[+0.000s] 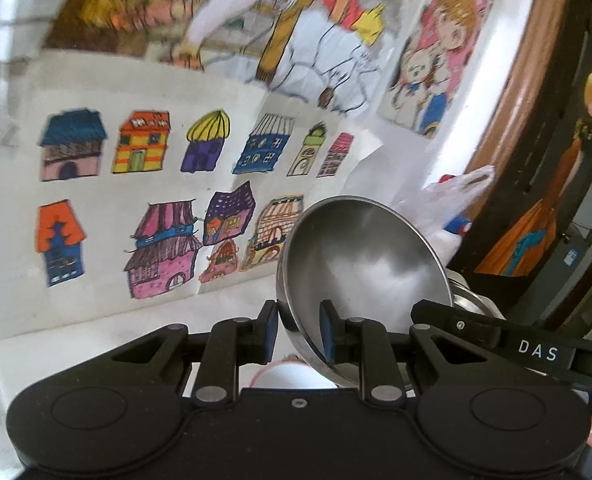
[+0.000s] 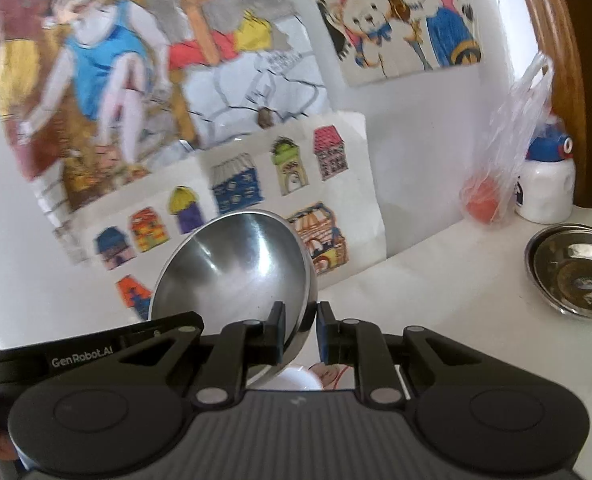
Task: Organize plates and bowls
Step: 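Lift the steel bowl with both grippers and carry it toward the mat edge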
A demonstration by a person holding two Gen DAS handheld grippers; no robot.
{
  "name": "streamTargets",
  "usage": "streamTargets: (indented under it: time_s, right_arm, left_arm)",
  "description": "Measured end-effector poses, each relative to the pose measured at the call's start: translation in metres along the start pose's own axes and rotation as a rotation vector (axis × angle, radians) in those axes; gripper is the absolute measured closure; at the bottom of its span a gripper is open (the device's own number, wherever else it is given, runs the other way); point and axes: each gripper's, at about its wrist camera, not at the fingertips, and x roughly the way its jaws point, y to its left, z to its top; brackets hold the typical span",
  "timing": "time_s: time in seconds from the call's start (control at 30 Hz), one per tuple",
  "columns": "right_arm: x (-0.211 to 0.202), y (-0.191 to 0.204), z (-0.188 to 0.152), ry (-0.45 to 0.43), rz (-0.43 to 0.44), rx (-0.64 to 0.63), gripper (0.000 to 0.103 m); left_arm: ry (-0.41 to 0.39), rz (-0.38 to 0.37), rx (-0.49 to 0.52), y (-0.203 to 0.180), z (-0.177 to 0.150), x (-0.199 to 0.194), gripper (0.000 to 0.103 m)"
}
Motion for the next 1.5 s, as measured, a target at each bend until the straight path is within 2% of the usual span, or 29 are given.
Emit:
streamTargets:
  time_s: [0.27,0.7,0.9,1.1,1.3,1.5]
  right_arm:
    - [-0.062,0.018,-0.037,0.008,0.009,-0.014,0.085]
    - [-0.12,0.004,-0.109,0.103,0.038,-0.028,0.085]
    - [-0.141,-0.009,-0.132,0.158,0.043,-0.038,0.084]
    - [-0.149,-0.017,-0.14,0.214,0.049,-0.037,0.084]
    - [-0.143,-0.018,-0.145,0.27,0.047,-0.052,0.084]
    - [-0.135,-0.023,-0.15,0.315,0.053,-0.047,0.083]
  left_arm:
    - [-0.005,-0.013,0.013,-0.016,-0.035,-0.068,0.079]
    - [0.042,0.027,0.048,-0.04,-0.109,-0.122,0.079]
    - [0.109,0.029,0.041,-0.051,-0.14,-0.13,0.079]
    - [0.189,0.035,0.044,-0.056,-0.162,-0.128,0.079]
    - [0.268,0.049,0.031,-0.052,-0.173,-0.118,0.079]
    - [0.313,0.055,0.036,-0.051,-0.177,-0.109,0.079]
